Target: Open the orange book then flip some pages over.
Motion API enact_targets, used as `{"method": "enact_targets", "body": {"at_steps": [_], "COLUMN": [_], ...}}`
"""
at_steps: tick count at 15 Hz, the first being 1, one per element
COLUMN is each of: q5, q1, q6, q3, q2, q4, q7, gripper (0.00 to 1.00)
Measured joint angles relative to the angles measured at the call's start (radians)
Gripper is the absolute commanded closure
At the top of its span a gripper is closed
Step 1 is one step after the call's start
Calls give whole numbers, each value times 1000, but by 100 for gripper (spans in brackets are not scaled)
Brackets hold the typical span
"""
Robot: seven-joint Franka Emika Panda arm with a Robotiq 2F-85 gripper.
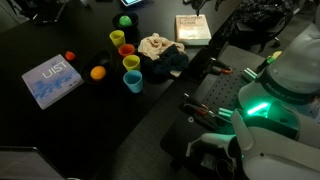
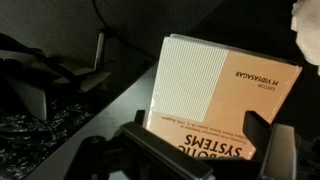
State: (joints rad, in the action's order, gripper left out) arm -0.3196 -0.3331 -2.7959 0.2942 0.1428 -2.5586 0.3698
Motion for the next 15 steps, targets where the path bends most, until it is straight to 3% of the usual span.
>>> {"method": "enact_targets", "body": {"at_steps": [5, 10, 12, 15], "q5": [75, 331, 386, 411], "q1": [19, -12, -34, -53], "q6": [-127, -229, -254, -258], "q3": [42, -46, -79, -73], "q2": [117, 208, 238, 271], "q4": [13, 12, 18, 38], "q7": [-16, -167, -208, -224], "gripper": [0, 0, 0, 0]}}
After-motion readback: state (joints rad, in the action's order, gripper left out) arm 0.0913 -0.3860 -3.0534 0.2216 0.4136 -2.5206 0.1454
